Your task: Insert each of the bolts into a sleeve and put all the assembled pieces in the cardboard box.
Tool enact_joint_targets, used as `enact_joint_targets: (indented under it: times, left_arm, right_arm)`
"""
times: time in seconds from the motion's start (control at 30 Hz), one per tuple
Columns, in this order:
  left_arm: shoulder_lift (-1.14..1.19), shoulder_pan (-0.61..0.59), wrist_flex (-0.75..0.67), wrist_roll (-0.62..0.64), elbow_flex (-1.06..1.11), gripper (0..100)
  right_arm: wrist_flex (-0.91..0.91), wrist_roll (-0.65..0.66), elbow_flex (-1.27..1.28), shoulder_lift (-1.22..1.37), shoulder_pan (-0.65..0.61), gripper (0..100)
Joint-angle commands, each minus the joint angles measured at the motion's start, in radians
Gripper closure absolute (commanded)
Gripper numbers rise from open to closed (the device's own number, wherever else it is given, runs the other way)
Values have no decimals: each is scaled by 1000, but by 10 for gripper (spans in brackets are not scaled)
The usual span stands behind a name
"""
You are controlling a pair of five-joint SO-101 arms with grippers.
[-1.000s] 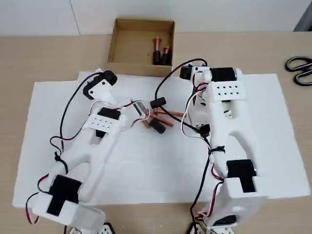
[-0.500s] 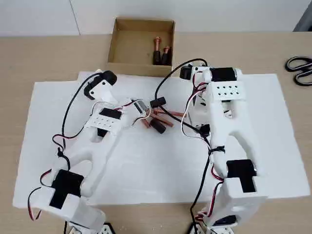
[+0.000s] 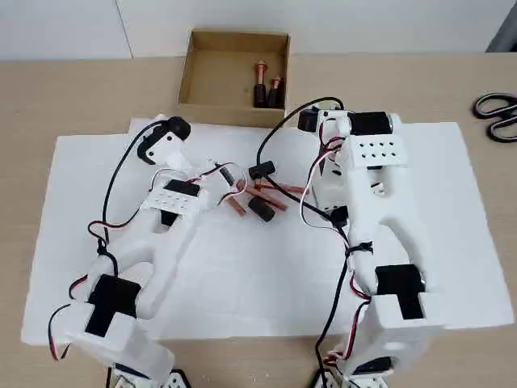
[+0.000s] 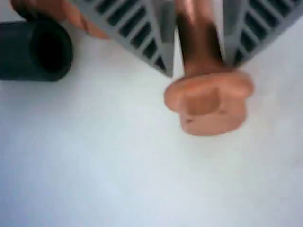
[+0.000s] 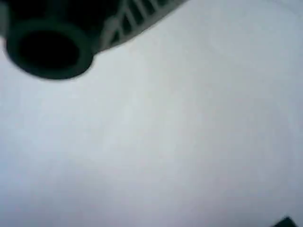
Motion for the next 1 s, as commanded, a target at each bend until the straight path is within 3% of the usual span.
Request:
enact_joint_targets:
  times: [0.0, 0.37, 0.6, 0.97]
  left_arm:
    - [-6, 0, -18, 0, -35, 920]
    - [-5, 2, -18, -2, -31, 903]
    - [49, -3, -18, -2, -67, 979]
    - [94, 0, 137, -32, -193, 994]
  right_arm:
    - [12, 9, -43, -61, -4, 995]
    - [16, 9, -43, -59, -4, 995]
    - [16, 9, -43, -64, -4, 995]
    - [18, 9, -43, -64, -4, 995]
